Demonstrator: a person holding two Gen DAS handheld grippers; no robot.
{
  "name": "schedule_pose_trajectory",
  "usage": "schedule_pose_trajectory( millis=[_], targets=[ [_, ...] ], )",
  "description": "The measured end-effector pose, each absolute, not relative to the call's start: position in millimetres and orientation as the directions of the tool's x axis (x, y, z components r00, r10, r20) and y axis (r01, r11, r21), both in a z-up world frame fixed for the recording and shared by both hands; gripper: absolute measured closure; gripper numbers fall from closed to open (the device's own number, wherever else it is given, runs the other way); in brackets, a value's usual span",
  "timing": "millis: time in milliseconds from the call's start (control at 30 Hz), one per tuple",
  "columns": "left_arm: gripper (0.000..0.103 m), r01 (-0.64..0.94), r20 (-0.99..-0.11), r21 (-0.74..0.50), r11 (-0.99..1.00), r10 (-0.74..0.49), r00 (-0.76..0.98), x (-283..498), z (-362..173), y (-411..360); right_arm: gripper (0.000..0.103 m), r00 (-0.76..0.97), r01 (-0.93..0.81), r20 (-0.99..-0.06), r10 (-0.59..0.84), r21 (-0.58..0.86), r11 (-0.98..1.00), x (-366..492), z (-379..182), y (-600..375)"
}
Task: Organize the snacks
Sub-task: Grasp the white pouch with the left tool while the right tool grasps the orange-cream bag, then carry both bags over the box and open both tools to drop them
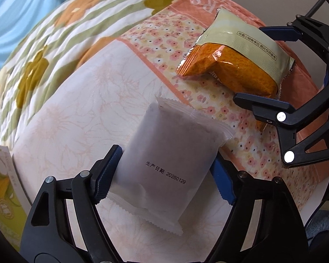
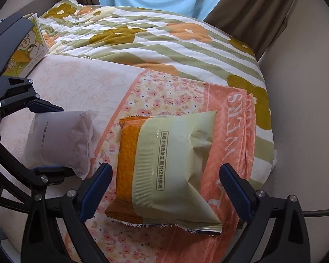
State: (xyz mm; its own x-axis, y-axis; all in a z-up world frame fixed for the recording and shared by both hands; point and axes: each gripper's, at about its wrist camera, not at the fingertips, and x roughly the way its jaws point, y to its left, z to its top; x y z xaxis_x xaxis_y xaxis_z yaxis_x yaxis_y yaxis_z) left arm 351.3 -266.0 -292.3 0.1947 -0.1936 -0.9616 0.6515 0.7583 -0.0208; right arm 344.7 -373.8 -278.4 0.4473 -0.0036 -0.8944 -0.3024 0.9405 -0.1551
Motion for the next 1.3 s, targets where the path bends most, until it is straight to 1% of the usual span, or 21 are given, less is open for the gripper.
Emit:
schedule_pose_trajectory(
  millis=[167, 233, 300, 400, 533, 700, 900, 1033, 1200, 1300],
  targets=[
    [0.027, 0.622, -0.961, -0.001, 0.783, -0.173, 0.217, 347, -292, -258, 0.021, 0.435, -0.323, -0.9, -0.017, -0.173, 0.931, 345, -284, -369],
    [0.027, 0.602, -0.961, -0.002, 0.799, -0.168, 0.22, 346, -292, -254, 0.03, 0.429, -0.321, -0.903, -0.02, -0.172, 0.931, 344, -286, -369],
    [0.028, 0.577, -0.961, -0.012, 0.817, -0.169, 0.219, 344, -291, -249, 0.035, 0.427, -0.315, -0.904, -0.009, -0.158, 0.936, 344, -286, -369],
    [0.028, 0.542, -0.96, -0.019, 0.84, -0.166, 0.224, 343, -289, -243, 0.039, 0.432, -0.303, -0.902, -0.008, -0.154, 0.941, 343, -283, -370],
    [0.029, 0.5, -0.953, -0.028, 0.865, -0.175, 0.248, 344, -277, -237, 0.039, 0.45, -0.279, -0.893, 0.015, -0.124, 0.952, 336, -272, -374],
    [0.029, 0.431, -0.939, -0.011, 0.902, -0.158, 0.306, 343, -247, -229, 0.039, 0.468, -0.243, -0.883, 0.034, -0.091, 0.966, 325, -247, -378],
    [0.029, 0.328, -0.91, -0.013, 0.945, -0.148, 0.388, 330, -194, -208, 0.039, 0.509, -0.211, -0.857, 0.078, -0.036, 0.977, 310, -200, -377],
    [0.029, 0.248, -0.884, -0.007, 0.969, -0.122, 0.451, 317, -154, -188, 0.039, 0.537, -0.209, -0.833, 0.135, 0.023, 0.978, 304, -164, -370],
    [0.029, 0.158, -0.842, 0.012, 0.987, -0.075, 0.534, 294, -102, -156, 0.039, 0.559, -0.253, -0.802, 0.208, 0.074, 0.965, 297, -129, -348],
    [0.029, 0.103, -0.818, -0.003, 0.995, -0.062, 0.572, 282, -78, -132, 0.039, 0.571, -0.294, -0.78, 0.255, 0.096, 0.951, 294, -109, -325]
  ],
)
